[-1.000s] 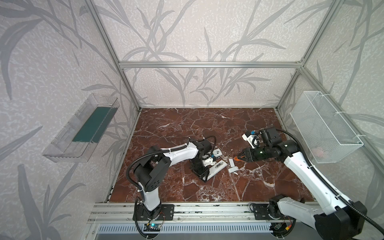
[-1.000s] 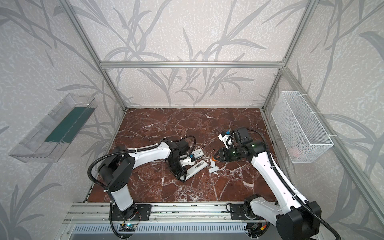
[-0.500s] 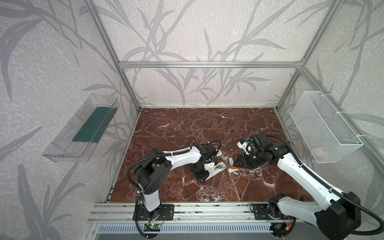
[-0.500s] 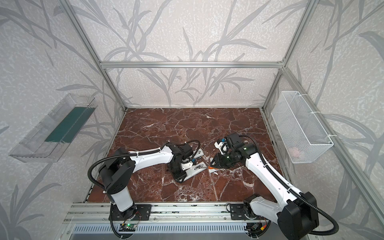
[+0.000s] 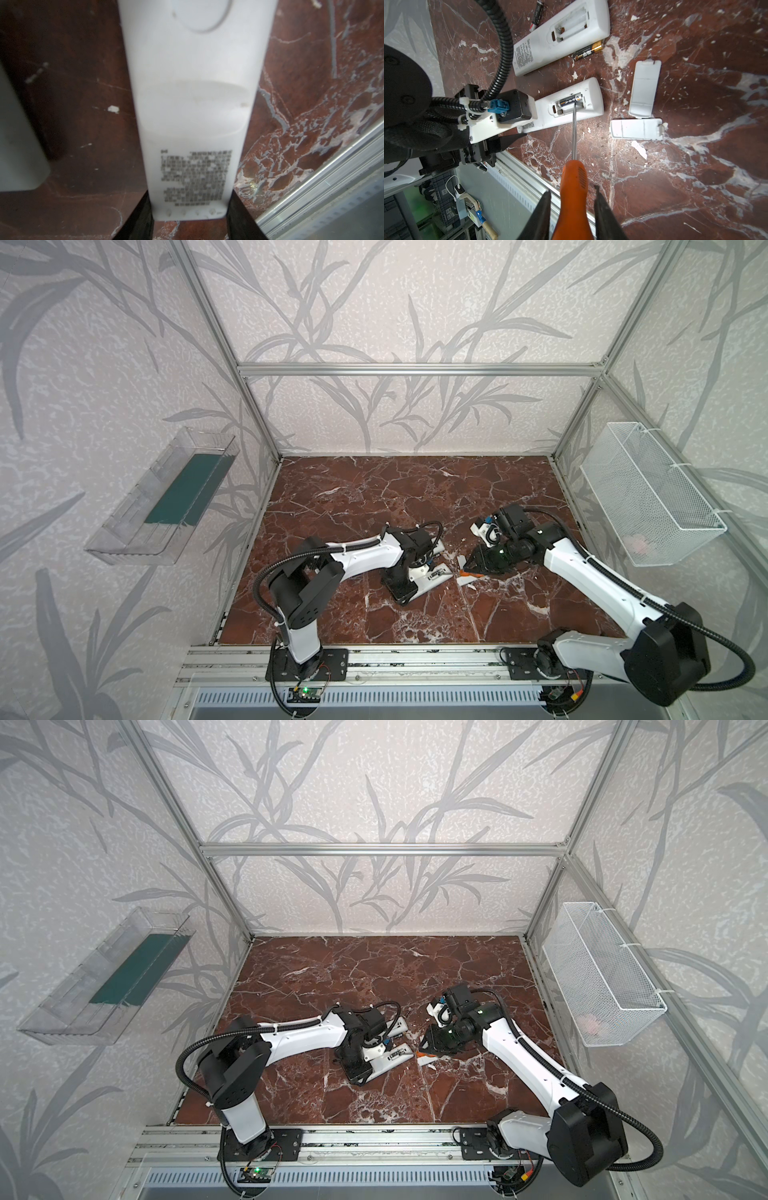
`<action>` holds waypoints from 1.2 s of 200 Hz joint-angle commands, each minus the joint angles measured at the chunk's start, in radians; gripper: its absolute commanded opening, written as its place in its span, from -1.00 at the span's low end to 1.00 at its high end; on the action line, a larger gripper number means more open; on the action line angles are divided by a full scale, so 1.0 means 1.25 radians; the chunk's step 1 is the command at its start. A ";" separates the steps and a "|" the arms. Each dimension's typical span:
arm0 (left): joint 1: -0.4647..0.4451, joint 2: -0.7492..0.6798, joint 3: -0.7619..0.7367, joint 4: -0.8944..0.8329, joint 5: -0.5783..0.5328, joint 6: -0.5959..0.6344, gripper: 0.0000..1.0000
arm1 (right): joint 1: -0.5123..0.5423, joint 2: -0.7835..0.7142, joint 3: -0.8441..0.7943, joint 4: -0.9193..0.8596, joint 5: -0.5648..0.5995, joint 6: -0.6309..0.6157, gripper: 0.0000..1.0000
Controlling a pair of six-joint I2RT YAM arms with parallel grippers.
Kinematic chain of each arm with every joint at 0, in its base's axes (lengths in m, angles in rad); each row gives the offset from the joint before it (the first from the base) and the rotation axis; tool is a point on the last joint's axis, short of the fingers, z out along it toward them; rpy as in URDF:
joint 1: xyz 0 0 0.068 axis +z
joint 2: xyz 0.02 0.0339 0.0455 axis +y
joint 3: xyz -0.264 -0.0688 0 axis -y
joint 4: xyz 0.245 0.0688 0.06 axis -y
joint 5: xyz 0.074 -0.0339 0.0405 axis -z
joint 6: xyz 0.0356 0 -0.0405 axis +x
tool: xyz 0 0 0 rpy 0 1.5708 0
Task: Unload the batteries from the remote control
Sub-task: 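Pry the remaining battery out with the screwdriver tip in the right gripper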
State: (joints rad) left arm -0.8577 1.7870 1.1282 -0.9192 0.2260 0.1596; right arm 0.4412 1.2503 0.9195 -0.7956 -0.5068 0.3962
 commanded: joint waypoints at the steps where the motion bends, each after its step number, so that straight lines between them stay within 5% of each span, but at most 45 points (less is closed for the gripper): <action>1: -0.003 -0.025 -0.007 -0.017 -0.005 0.011 -0.76 | 0.002 0.014 -0.005 0.012 0.014 -0.001 -1.00; 102: 0.005 -0.022 -0.005 -0.013 0.144 0.015 -0.78 | 0.002 -0.173 -0.234 0.222 0.046 0.115 -1.00; 240: 0.092 0.032 0.000 -0.045 0.466 -0.007 -0.77 | 0.002 -0.187 -0.107 0.079 0.046 0.055 -1.00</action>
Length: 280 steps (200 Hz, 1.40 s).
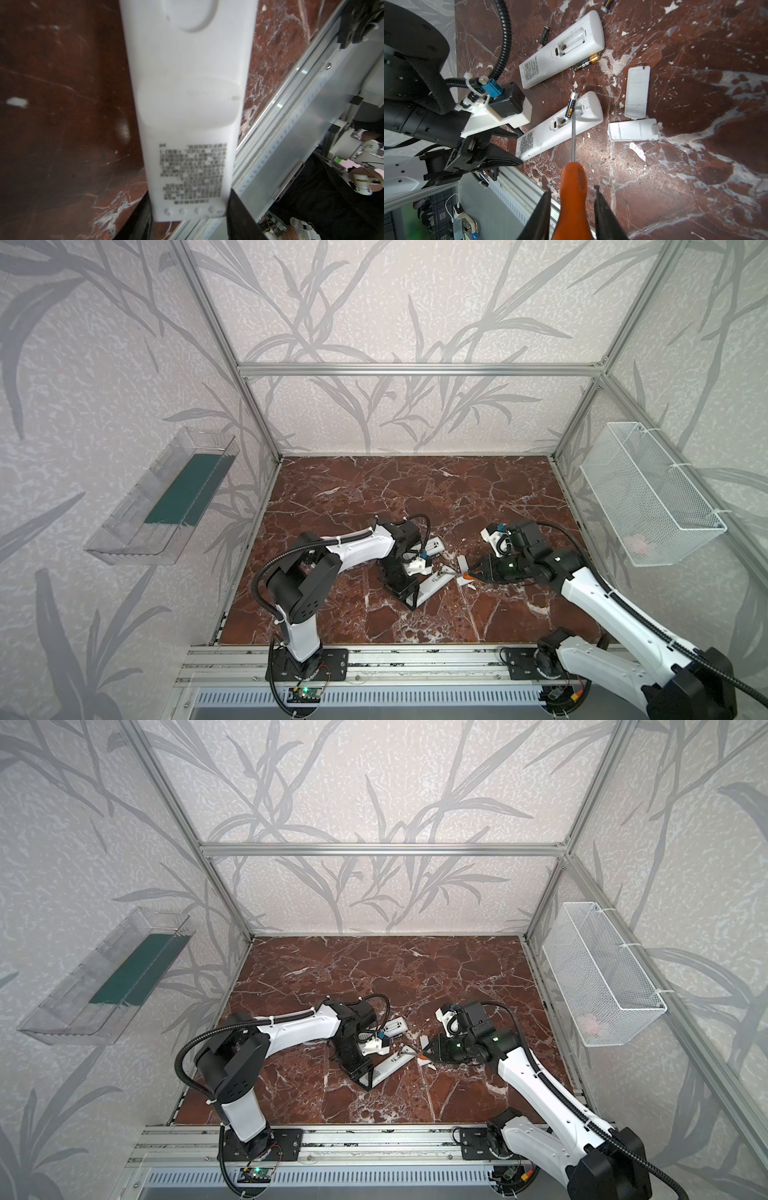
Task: Unload the batteries from the remote control
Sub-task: 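Pry the remaining battery out with the screwdriver tip in the right gripper, then release the emptied remote with the left gripper and raise it away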
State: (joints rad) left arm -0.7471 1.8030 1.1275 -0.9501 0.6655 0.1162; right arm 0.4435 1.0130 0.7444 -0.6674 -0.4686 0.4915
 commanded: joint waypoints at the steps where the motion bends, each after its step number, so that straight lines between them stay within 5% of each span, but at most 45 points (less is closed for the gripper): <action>1: 0.003 0.020 0.001 -0.021 0.115 0.028 -0.77 | 0.000 0.003 0.033 -0.025 0.015 -0.022 -1.00; 91: 0.026 0.045 -0.001 -0.029 0.067 0.021 -0.77 | 0.001 -0.003 0.069 -0.062 0.022 -0.041 -1.00; 185: 0.020 0.024 0.011 -0.040 -0.247 0.015 -0.69 | 0.001 -0.012 0.070 -0.055 0.023 -0.036 -1.00; 242: 0.007 0.048 0.017 -0.050 -0.346 0.020 -0.25 | 0.000 -0.016 0.068 -0.042 0.019 -0.030 -1.00; 266: 0.000 0.039 0.013 -0.046 -0.364 0.020 0.12 | 0.001 -0.022 0.067 -0.043 0.021 -0.031 -1.00; 280: -0.003 0.026 0.014 -0.047 -0.371 0.018 0.54 | 0.001 -0.030 0.064 -0.042 0.026 -0.030 -1.00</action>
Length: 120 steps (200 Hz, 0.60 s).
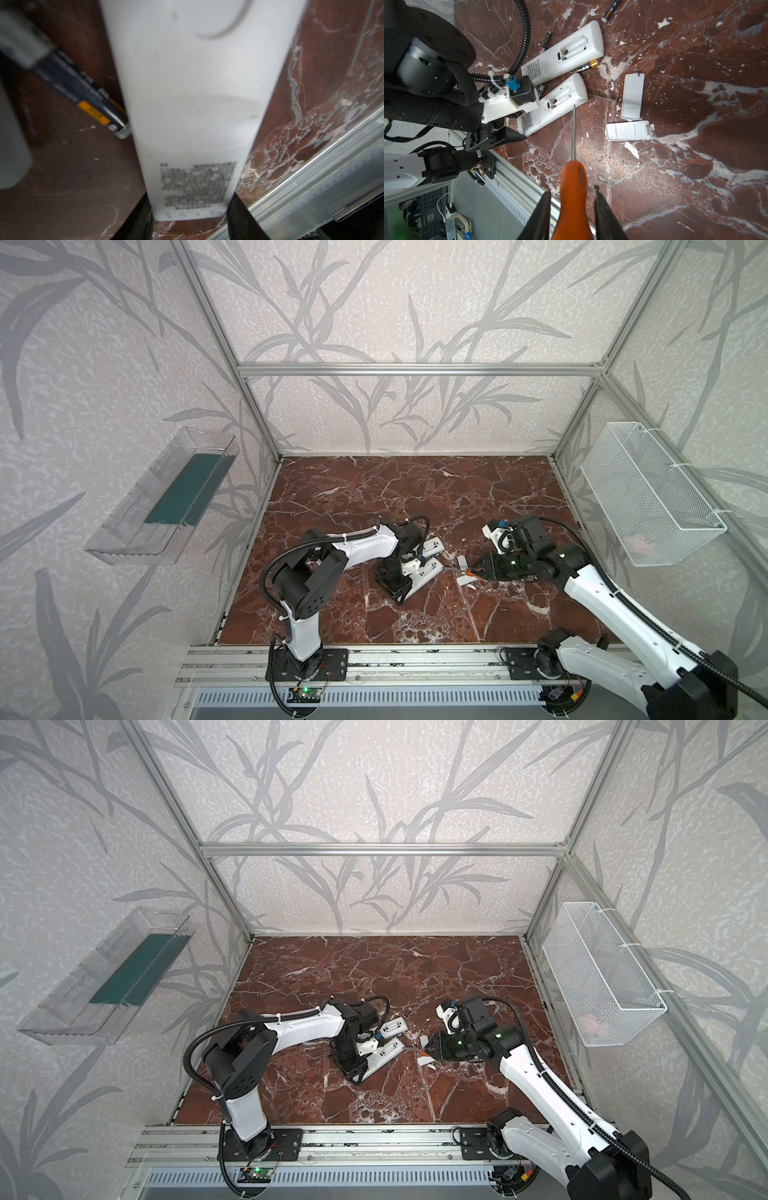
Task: Unload the batteries from the remote control
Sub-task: 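Release the emptied remote with the left gripper and raise it away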
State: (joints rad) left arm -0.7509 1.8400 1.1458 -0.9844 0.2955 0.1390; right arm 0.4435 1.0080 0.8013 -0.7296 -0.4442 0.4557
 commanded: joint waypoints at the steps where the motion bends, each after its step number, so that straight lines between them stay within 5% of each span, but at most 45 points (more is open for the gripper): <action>1: 0.000 -0.004 -0.001 -0.019 -0.075 -0.001 0.56 | 0.001 -0.026 0.017 0.009 0.006 -0.001 -1.00; 43: -0.002 -0.073 0.010 -0.019 -0.085 -0.014 0.98 | -0.002 -0.054 0.019 0.014 0.026 -0.001 -1.00; 100: 0.008 -0.254 0.082 -0.008 -0.109 -0.061 0.99 | -0.024 -0.073 0.041 0.048 0.032 -0.012 -1.00; 120: 0.032 -0.344 0.084 0.049 -0.121 -0.154 0.98 | -0.027 -0.092 0.045 0.083 0.029 -0.012 -1.00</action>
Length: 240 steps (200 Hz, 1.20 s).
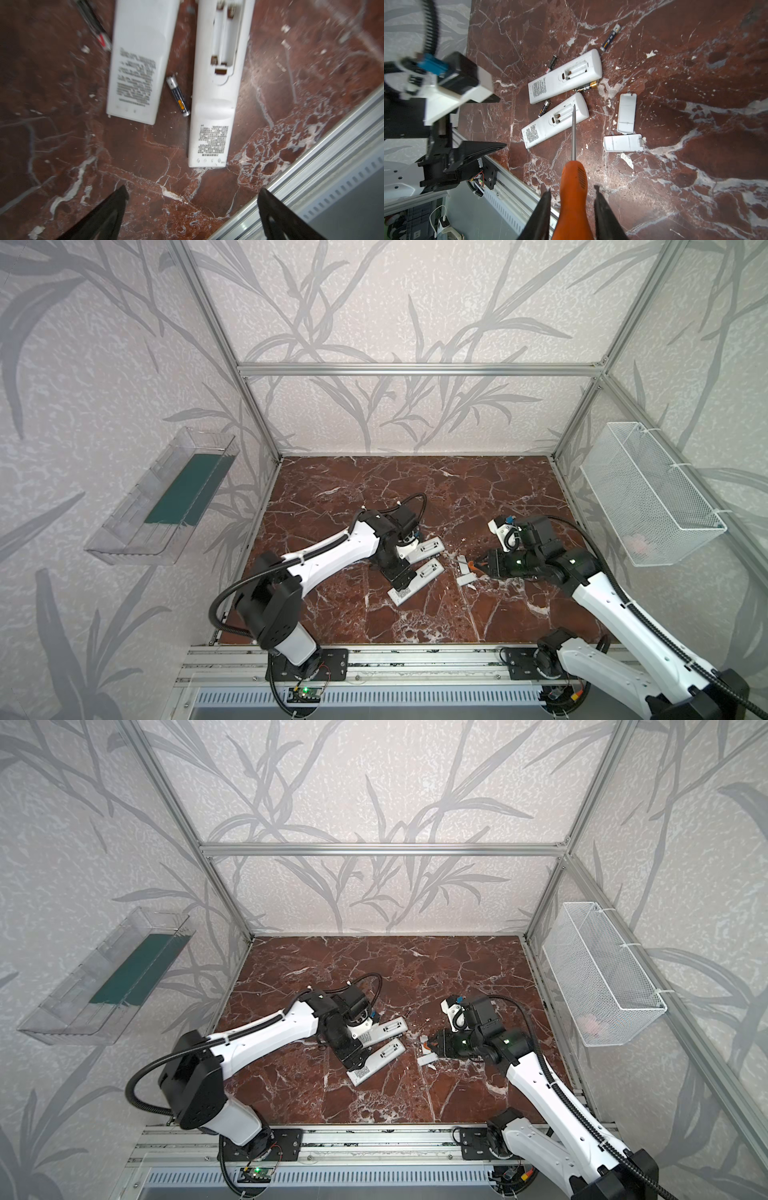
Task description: Unload the batteries from the remote control
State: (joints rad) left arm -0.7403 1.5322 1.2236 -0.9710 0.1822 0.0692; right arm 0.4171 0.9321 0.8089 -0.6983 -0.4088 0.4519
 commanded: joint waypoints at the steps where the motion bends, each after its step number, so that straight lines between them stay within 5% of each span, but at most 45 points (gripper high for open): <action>1: 0.024 -0.103 0.021 0.045 -0.032 -0.103 0.98 | -0.006 -0.033 0.039 0.060 0.002 -0.009 -1.00; 29: 0.081 -0.271 -0.081 0.240 0.032 -0.256 0.99 | -0.013 -0.065 0.046 0.097 0.026 -0.009 -1.00; 79: 0.137 -0.514 -0.352 0.615 0.058 -0.680 0.99 | -0.020 -0.144 0.012 0.232 0.007 -0.020 -1.00; 131: 0.131 -0.495 -0.579 1.171 0.094 -1.066 0.99 | -0.019 -0.146 -0.050 0.445 -0.063 0.082 -1.00; 177: -0.005 -0.396 -0.519 1.203 -0.020 -1.031 0.98 | 0.015 -0.083 -0.045 0.495 -0.098 0.112 -1.00; 240: -0.023 -0.250 -0.473 1.349 -0.054 -1.073 0.77 | 0.127 -0.078 -0.062 0.524 -0.047 0.110 -1.00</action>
State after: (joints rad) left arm -0.7624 1.1774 0.5831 0.5995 0.1528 -1.2419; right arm 0.5442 0.8425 0.7444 -0.1074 -0.4870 0.5800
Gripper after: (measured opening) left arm 0.912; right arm 0.330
